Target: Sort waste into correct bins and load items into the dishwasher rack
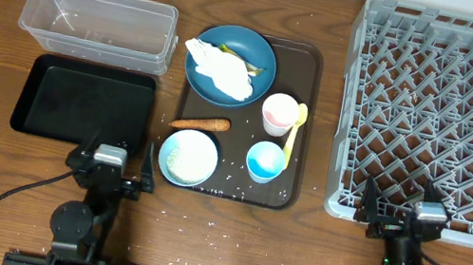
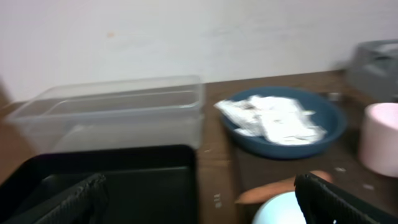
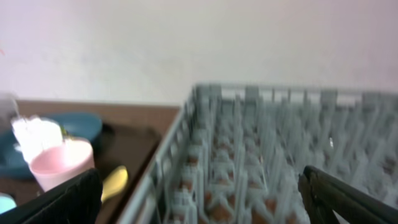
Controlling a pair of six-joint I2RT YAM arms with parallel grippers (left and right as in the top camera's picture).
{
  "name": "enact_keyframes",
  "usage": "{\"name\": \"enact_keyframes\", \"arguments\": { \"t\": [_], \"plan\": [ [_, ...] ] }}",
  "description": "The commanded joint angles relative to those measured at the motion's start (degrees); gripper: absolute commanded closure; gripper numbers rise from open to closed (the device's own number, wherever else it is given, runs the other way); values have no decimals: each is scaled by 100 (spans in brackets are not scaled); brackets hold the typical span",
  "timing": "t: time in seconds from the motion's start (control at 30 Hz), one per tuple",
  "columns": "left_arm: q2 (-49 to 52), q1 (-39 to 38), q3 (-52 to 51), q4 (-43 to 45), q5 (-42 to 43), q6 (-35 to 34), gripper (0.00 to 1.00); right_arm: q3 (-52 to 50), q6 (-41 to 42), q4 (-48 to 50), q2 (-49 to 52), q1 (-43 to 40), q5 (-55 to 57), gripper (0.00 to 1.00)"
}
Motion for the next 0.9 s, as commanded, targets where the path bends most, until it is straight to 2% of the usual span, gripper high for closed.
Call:
{"name": "enact_keyframes", "arguments": {
  "t": [0.0, 0.13, 0.23, 0.47, 0.6, 0.67, 0.77, 0.87],
  "plan": [
    [-22, -28, 26, 417, 970, -57, 3, 57, 109, 299, -28, 57, -181, 1],
    [264, -28, 669, 553, 979, -157, 3, 487, 118, 295, 79, 44, -131, 1],
    [988, -28, 1495, 387, 964, -157, 3, 975, 118, 302, 470, -2, -101, 1],
    [3904, -105, 4446, -1073, 1005, -155, 3, 2441, -186, 111, 2061, -7, -280, 1],
    [5683, -330, 6524, -2216, 1001, -157, 3, 3414, -245, -616, 3130, -7, -313, 1],
    [6638, -511, 7755, -3099, 955, -162, 3, 3971, -251, -1147, 3668, -7, -334, 1],
    [8115, -868, 9711, -4669, 448, -186, 3, 4870, -393, -2100, 4487, -7, -332, 1],
    [9217, -1198, 11077, -5709, 249, -184, 3, 5569, -439, -2841, 5117, -7, -332, 1]
  ]
}}
